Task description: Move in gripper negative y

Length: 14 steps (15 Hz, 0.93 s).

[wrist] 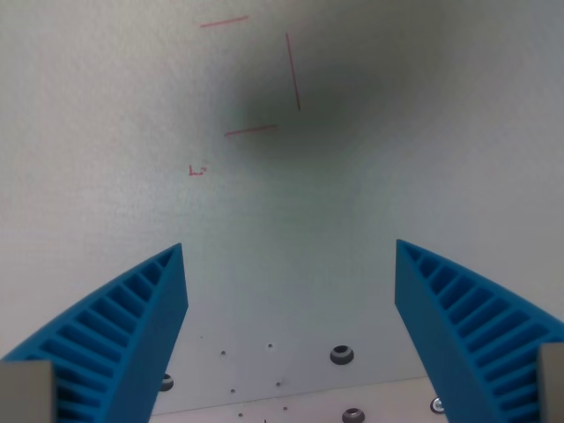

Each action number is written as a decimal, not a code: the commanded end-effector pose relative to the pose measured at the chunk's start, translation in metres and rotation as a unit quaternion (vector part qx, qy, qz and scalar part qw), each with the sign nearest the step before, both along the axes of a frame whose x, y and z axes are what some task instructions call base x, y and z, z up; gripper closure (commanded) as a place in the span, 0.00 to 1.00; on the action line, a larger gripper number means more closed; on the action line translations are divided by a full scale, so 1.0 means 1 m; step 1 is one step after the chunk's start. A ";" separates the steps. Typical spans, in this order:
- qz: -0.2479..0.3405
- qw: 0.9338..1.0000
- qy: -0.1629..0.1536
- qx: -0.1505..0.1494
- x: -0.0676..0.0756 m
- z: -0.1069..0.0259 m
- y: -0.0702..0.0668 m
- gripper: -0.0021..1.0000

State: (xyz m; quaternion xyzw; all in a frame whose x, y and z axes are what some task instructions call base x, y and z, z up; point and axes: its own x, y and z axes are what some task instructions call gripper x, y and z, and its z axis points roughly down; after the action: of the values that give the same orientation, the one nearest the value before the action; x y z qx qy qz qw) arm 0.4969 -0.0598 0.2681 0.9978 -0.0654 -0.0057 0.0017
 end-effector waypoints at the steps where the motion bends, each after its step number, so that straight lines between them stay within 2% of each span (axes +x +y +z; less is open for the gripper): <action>1: 0.000 1.000 -0.002 0.000 0.001 0.002 0.005 0.00; 14: 0.000 1.000 -0.002 0.000 0.009 0.001 0.069 0.00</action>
State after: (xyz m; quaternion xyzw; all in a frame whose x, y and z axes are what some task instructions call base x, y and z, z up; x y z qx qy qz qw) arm 0.5007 0.0062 0.2682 0.9984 -0.0572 -0.0052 -0.0010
